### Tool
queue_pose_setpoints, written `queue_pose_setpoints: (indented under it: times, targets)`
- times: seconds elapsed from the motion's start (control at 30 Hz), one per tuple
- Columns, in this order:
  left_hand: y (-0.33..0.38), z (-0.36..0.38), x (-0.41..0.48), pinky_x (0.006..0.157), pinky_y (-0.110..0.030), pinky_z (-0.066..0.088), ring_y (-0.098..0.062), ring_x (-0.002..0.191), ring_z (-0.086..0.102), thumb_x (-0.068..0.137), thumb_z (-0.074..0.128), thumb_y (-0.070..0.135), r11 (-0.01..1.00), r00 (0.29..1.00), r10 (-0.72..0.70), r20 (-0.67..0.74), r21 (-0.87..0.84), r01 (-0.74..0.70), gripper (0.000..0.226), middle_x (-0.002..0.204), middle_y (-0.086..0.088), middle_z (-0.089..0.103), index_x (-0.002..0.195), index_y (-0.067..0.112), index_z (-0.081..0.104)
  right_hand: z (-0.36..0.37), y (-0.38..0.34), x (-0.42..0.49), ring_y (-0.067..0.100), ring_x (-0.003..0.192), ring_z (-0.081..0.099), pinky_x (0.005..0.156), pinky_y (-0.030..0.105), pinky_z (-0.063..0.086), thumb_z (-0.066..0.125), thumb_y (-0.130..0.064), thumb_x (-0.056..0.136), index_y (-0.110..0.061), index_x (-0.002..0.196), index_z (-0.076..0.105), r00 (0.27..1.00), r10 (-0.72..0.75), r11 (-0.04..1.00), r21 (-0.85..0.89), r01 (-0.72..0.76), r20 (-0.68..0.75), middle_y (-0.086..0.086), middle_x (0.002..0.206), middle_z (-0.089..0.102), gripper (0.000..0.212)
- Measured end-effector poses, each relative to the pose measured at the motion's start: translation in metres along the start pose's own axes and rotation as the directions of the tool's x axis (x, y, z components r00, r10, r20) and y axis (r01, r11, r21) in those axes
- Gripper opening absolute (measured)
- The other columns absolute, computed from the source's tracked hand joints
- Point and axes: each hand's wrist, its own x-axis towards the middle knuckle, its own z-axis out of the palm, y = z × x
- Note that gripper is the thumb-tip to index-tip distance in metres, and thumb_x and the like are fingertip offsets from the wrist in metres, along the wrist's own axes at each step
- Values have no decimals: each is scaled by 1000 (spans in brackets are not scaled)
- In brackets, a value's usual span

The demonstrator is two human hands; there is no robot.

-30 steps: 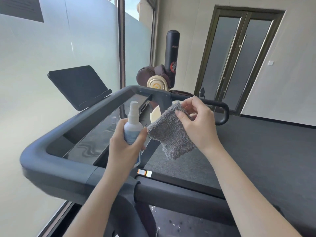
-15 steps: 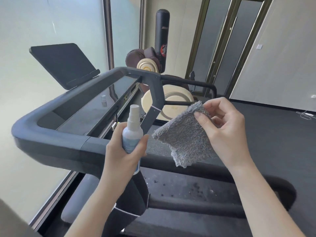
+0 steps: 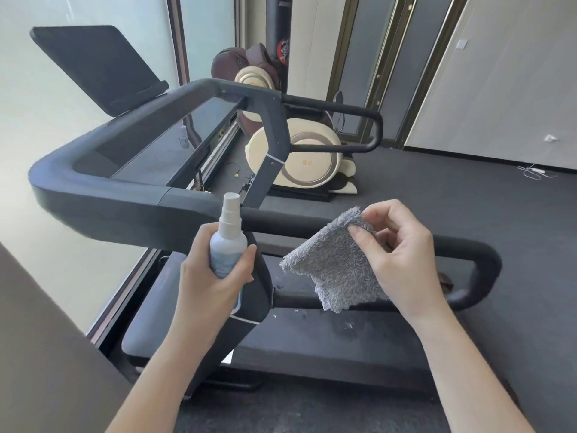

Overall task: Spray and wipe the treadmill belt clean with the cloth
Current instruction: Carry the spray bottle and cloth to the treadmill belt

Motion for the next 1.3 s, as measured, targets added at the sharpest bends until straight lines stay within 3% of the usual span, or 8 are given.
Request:
queue_pose_setpoints:
  times: [0.2,0.4,0.5,0.67,0.77,0.93,1.13,1.3]
  targets:
    - [-42,8,-29,64,-37,55,-25,62,61,71,62,48,1000,1000,-10,-1,16,10,30,69,3,59,92,28,51,11,39,-34,5,65,51,65,20,43,70,-15,83,-26,80,56,1000,2,999,-34,-2,0,-17,78,61,18]
    - [-94,31,-49,58,-25,53,-26,62,62,75,66,38,999,999,31,-18,-14,-31,28,74,2,58,94,23,52,28,90,-61,2,70,54,67,17,44,70,-16,84,-34,79,54,998,-56,998,-9,56,14,-21,77,59,24]
    - [-119,42,-58,58,-28,54,-27,63,62,79,65,27,999,998,54,-19,-2,-54,23,76,-2,59,96,18,52,36,115,-72,2,68,52,66,20,44,70,-16,84,-34,79,54,997,-74,997,6,74,5,-20,76,59,25]
    - [-169,61,-79,56,-41,53,-30,58,59,78,66,29,997,997,71,-20,-3,-71,22,69,-3,57,92,22,51,48,163,-92,1,66,51,66,21,44,70,-15,83,-33,78,54,997,-74,996,44,74,-11,-23,76,59,25]
    - [-198,70,-87,58,-36,53,-33,61,58,74,64,39,995,995,97,-22,-15,-97,24,72,-5,56,89,26,51,57,191,-103,1,65,50,64,18,42,70,-14,83,-32,79,55,996,-85,993,75,87,-19,-22,75,58,24]
    - [-235,84,-93,56,-21,48,-35,61,55,73,63,34,986,987,159,-37,-35,-160,20,75,-12,55,85,27,50,77,232,-117,3,71,54,66,17,42,70,-12,83,-26,82,57,994,-108,988,107,111,-36,-13,77,61,19]
    - [-292,96,-112,52,-30,48,-31,55,55,71,63,37,982,982,186,-28,-6,-187,20,66,-9,57,84,26,52,94,276,-145,6,79,59,70,18,46,70,-17,81,-28,84,58,981,-180,981,63,184,-69,-11,82,62,17]
    - [-364,104,-133,48,-40,47,-38,54,52,68,64,39,987,987,159,-35,-16,-159,23,64,-13,54,82,25,52,118,325,-168,11,72,57,67,24,45,69,-21,81,-31,82,57,977,-194,977,75,200,-84,-7,81,63,16]
